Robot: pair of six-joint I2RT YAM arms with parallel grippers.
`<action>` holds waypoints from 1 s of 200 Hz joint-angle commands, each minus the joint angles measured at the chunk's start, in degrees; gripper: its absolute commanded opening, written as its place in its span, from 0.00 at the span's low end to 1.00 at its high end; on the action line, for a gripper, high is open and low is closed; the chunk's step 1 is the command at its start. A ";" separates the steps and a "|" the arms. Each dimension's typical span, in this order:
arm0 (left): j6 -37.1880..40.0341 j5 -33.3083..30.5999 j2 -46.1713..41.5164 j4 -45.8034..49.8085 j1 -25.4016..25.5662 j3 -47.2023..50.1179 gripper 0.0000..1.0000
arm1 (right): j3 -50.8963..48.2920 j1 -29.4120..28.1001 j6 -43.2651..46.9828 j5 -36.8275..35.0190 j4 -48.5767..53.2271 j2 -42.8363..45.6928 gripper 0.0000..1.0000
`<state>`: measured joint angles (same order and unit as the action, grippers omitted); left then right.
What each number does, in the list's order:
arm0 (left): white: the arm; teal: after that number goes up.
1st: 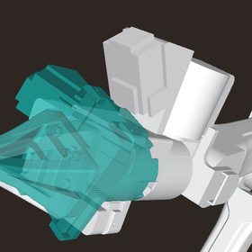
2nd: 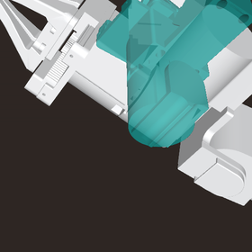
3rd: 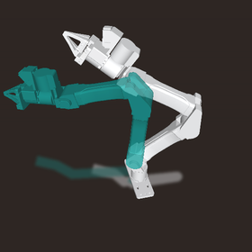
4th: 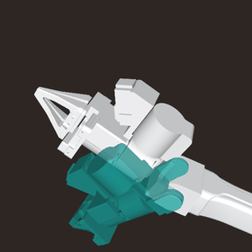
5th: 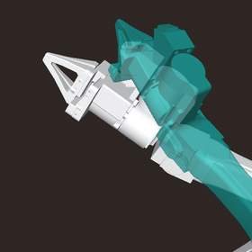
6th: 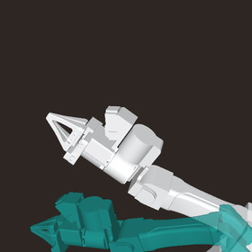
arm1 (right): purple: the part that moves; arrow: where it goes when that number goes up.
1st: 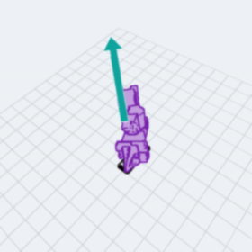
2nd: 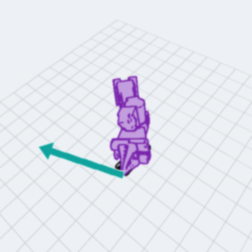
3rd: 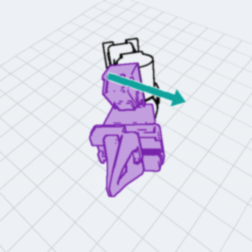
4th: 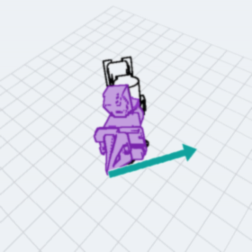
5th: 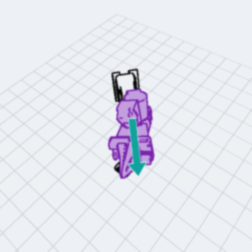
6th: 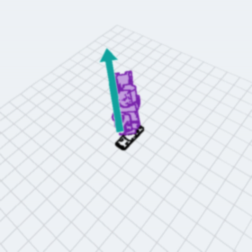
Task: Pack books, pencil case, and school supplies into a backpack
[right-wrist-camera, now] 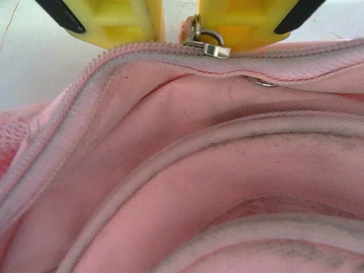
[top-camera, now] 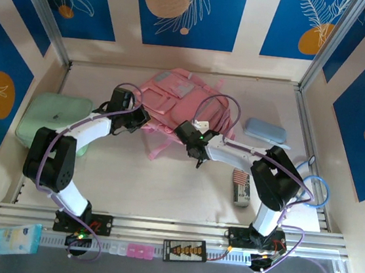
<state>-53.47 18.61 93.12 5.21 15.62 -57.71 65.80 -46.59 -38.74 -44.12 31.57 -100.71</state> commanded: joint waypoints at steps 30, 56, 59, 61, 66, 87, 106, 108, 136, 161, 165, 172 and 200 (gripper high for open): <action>1.27 0.80 -0.01 -1.08 -0.76 -2.19 0.00 | -0.06 0.25 4.17 1.20 -4.80 0.17 0.18; 1.69 0.24 0.22 -0.91 -1.00 -2.27 0.00 | -0.95 0.29 3.53 0.04 -4.33 0.97 0.09; 1.86 0.20 0.28 -0.91 -0.98 -2.39 0.00 | -1.25 0.34 3.56 -0.04 -4.24 1.24 0.09; 1.92 0.11 0.30 -0.88 -1.06 -2.38 0.00 | -1.41 0.37 3.51 -0.08 -4.24 1.44 0.08; 2.06 0.02 0.41 -0.82 -1.19 -2.40 0.00 | -1.98 0.42 3.50 -0.18 -4.16 2.09 0.08; 2.05 0.94 1.70 -2.28 -2.50 -2.38 0.00 | -5.85 1.65 3.37 -0.24 -4.27 5.66 0.08; 3.32 1.50 3.88 -2.60 -3.68 -3.56 0.00 | -10.69 4.20 5.57 2.89 -6.75 10.13 0.08; 3.67 1.58 4.23 -2.52 -3.73 -3.68 0.00 | -11.24 4.57 5.86 3.44 -7.09 10.58 0.08; 6.81 1.78 8.42 -0.59 -4.37 -7.56 0.00 | -14.99 8.68 12.36 14.93 -10.82 15.17 0.08; 9.26 1.28 11.57 -0.18 -4.81 -10.79 0.02 | -12.39 9.27 14.80 23.36 -9.77 14.79 0.02; 9.62 1.03 11.99 0.27 -4.99 -11.28 0.04 | -11.78 9.15 14.92 24.98 -9.78 14.48 0.01; 10.09 0.56 12.53 0.94 -5.25 -12.12 0.07 | -10.74 9.04 15.13 27.96 -10.00 13.85 0.00; 11.26 -1.48 10.83 2.66 -7.25 -11.58 0.31 | -6.47 7.14 14.75 36.97 -12.34 10.58 0.00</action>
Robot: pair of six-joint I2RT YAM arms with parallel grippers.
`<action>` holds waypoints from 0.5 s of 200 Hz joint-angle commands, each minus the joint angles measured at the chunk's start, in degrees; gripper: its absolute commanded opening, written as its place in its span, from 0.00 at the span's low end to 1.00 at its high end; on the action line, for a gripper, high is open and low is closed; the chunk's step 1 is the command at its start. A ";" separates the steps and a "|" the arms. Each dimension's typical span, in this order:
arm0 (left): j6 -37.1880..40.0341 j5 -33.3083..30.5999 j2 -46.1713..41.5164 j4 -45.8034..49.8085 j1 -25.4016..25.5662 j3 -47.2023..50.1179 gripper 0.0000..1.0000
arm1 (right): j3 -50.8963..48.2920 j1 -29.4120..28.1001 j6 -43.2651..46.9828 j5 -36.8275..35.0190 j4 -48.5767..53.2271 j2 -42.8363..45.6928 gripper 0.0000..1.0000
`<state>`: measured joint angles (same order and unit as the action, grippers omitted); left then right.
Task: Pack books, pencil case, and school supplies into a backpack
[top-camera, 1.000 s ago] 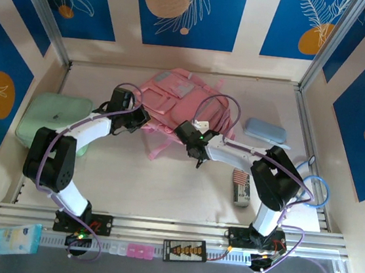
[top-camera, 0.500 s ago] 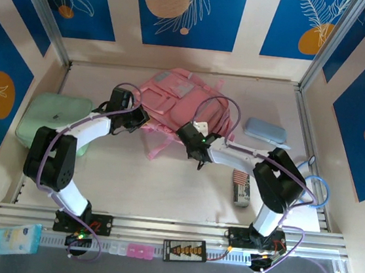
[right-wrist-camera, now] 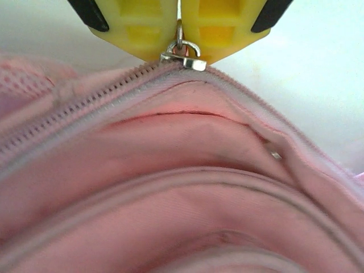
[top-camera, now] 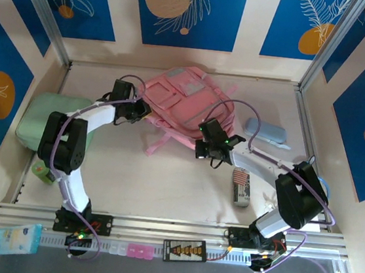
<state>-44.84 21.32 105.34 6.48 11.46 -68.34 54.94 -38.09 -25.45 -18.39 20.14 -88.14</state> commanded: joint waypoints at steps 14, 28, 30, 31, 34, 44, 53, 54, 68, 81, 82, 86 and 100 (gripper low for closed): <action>2.24 -5.59 -4.24 2.37 -4.47 1.73 0.42 | 7.00 -2.75 0.97 14.17 -1.83 -4.40 0.00; 1.18 -5.98 -7.68 2.35 -5.63 5.54 0.48 | 10.37 -4.04 0.55 16.17 -2.12 -7.29 0.00; 0.94 -5.95 -8.17 2.32 -5.72 6.21 0.48 | 10.87 -4.20 0.51 16.23 -2.12 -7.72 0.00; 0.83 -5.90 -8.42 2.27 -5.74 6.51 0.48 | 11.15 -4.28 0.50 16.30 -2.08 -7.91 0.00; 0.46 -5.81 -9.18 2.12 -5.82 7.41 0.49 | 11.92 -4.50 0.42 16.48 -2.00 -8.59 0.00; -1.02 -5.10 -11.61 1.14 -5.88 10.42 0.50 | 14.57 -5.09 -0.02 16.80 -1.57 -10.83 0.00; -3.13 -3.50 -13.70 -0.81 -5.79 13.61 0.51 | 16.71 -5.43 -0.41 17.02 -1.06 -12.73 0.00; -3.45 -3.27 -13.90 -1.10 -5.77 13.99 0.51 | 16.97 -5.47 -0.49 17.09 -0.98 -12.88 0.00; -8.71 0.51 -16.16 -6.81 -5.54 19.12 0.52 | 20.04 -5.92 -0.98 17.45 0.28 -15.29 0.00; -13.74 3.72 -17.14 -12.94 -4.55 23.08 0.53 | 21.99 -6.27 -1.18 17.43 1.47 -16.74 0.00; -14.07 3.94 -17.16 -13.36 -4.45 23.34 0.53 | 22.16 -6.29 -1.18 17.43 1.52 -16.86 0.00; -15.37 4.69 -17.21 -14.95 -4.18 24.07 0.53 | 22.56 -6.42 -1.26 17.51 1.84 -17.16 0.00; -18.93 6.54 -16.56 -20.45 -2.50 25.80 0.54 | 23.36 -6.63 -1.56 17.86 2.74 -17.62 0.00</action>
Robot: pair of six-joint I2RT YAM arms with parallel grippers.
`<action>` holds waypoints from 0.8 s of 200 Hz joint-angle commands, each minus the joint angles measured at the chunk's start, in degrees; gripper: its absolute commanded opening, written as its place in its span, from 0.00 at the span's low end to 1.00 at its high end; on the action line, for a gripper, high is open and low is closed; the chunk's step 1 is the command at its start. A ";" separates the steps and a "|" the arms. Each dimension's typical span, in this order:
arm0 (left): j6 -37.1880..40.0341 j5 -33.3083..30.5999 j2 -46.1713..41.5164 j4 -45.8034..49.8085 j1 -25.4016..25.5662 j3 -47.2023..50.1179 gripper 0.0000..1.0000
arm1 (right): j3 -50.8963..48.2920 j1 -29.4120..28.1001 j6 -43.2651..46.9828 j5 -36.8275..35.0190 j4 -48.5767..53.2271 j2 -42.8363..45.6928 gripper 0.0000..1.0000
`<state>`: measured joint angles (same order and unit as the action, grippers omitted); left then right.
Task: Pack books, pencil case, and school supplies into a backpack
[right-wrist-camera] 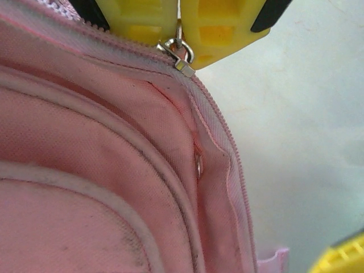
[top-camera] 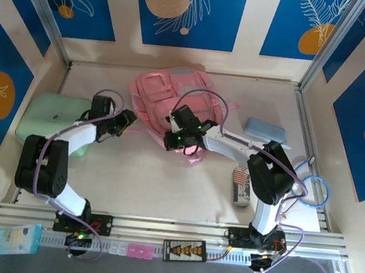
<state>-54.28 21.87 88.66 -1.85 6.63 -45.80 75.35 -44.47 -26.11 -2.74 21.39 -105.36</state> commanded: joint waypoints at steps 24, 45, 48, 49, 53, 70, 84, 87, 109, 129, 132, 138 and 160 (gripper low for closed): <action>-11.51 5.63 2.47 -16.36 5.60 3.46 0.61 | 3.05 -0.69 -1.02 3.27 2.59 -0.17 0.00; -12.85 3.47 4.66 -19.66 7.48 3.99 0.65 | 3.17 -1.14 -1.23 3.71 3.67 -0.03 0.00; -13.24 3.30 4.89 -20.62 7.65 4.21 0.65 | 3.23 -1.21 -1.29 3.67 3.75 -0.09 0.00; -13.36 3.24 4.96 -20.94 7.72 4.31 0.65 | 3.27 -1.22 -1.30 3.64 3.84 -0.05 0.00; -13.68 3.06 5.38 -21.98 7.99 4.52 0.65 | 3.31 -1.36 -1.38 3.64 4.05 -0.09 0.00; -14.62 2.91 7.12 -23.09 8.52 4.12 0.58 | 3.32 -1.66 -1.64 3.56 4.83 -0.14 0.00; -14.47 2.77 8.35 -22.87 8.75 3.55 0.44 | 3.42 -1.93 -2.08 3.32 5.52 -0.09 0.00; -14.39 2.55 8.49 -22.67 8.75 3.48 0.41 | 3.46 -2.00 -2.17 3.20 5.68 0.03 0.00; -13.04 0.35 8.87 -20.17 8.76 3.14 0.21 | 3.67 -1.96 -3.34 1.82 9.79 0.28 0.00; -11.02 -1.29 9.18 -17.77 8.74 2.06 0.07 | 2.29 -1.28 -5.14 -1.78 14.82 2.15 0.00; -10.76 -1.43 9.25 -17.49 8.77 1.96 0.04 | 1.94 -1.12 -5.25 -2.35 15.35 2.59 0.00; -10.56 -1.85 9.33 -17.08 8.71 1.79 0.01 | 1.48 -0.72 -5.53 -3.19 16.51 3.51 0.01; -9.47 -1.96 9.88 -16.70 8.57 1.26 0.00 | 1.01 0.64 -6.38 -7.47 20.81 6.11 0.05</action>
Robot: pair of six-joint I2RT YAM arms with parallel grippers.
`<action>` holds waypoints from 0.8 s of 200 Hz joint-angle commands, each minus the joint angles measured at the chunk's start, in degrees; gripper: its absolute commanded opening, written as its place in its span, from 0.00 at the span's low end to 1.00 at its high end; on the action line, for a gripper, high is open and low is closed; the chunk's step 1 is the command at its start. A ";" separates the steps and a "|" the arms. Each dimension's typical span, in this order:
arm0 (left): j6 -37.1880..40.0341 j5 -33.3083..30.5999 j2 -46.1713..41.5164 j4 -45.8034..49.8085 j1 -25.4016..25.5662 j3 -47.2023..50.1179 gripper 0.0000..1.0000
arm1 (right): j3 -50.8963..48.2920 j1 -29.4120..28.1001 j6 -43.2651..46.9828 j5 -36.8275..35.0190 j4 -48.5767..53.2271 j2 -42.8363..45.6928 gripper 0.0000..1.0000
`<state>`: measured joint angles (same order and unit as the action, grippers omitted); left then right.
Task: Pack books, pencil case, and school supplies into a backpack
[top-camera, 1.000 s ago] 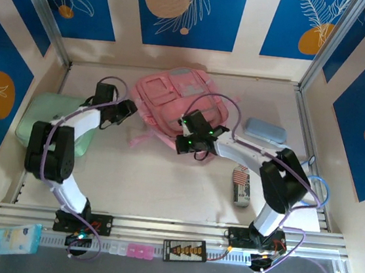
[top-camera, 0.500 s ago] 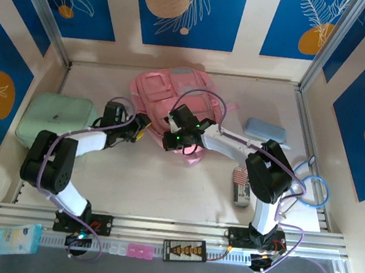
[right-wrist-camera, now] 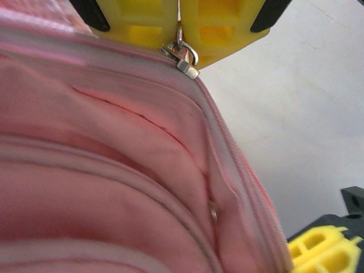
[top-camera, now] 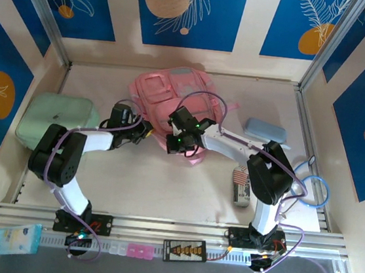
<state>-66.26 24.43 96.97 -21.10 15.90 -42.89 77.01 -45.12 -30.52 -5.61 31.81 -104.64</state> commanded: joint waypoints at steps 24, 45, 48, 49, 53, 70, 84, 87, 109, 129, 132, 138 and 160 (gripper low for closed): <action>2.79 -4.13 1.95 2.41 -0.69 -1.75 0.00 | -0.29 2.47 -3.60 -9.37 13.52 6.07 0.05; 2.76 -3.62 1.96 2.28 -0.78 -1.75 0.00 | 0.06 3.35 -5.71 -11.93 15.12 5.67 0.06; 2.85 -3.60 1.94 2.29 -0.86 -1.75 0.00 | 0.04 3.45 -5.98 -12.15 15.26 5.63 0.07; 2.92 -3.60 1.92 2.34 -0.87 -1.71 0.00 | 0.06 3.59 -6.05 -12.19 15.28 5.61 0.06; 2.96 -3.60 1.88 2.40 -0.87 -1.70 0.00 | -0.02 3.76 -6.39 -12.50 15.48 5.65 0.06; 3.49 -3.62 1.59 3.03 -0.90 -1.89 0.00 | -0.46 4.79 -7.74 -13.46 15.96 6.00 0.06; 4.10 -3.66 1.47 3.77 -1.07 -2.10 0.00 | -0.86 6.12 -8.23 -12.48 16.19 6.43 0.06; 4.24 -3.71 1.48 3.91 -1.05 -2.17 0.00 | -1.08 6.37 -8.21 -12.35 16.11 6.51 0.06; 4.69 -3.44 1.55 4.58 -1.04 -2.63 0.00 | -2.70 7.73 -8.32 -11.84 15.39 7.97 0.06; 5.29 -3.59 1.22 5.34 -1.09 -3.05 0.00 | -4.32 8.96 -8.01 -9.82 14.10 9.82 0.06; 5.49 -3.64 1.13 5.53 -1.05 -3.19 0.00 | -4.58 9.18 -7.81 -9.07 13.66 10.21 0.06; 5.83 -3.80 0.97 5.93 -1.00 -3.33 0.00 | -5.21 9.58 -7.30 -7.85 12.83 10.89 0.06; 7.61 -3.99 0.65 7.90 -1.03 -4.46 0.00 | -6.97 10.82 -6.15 -5.24 11.03 12.60 0.06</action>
<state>-62.70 25.96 97.38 -17.43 16.43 -45.60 71.90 -37.01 -37.08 -10.44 38.35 -96.66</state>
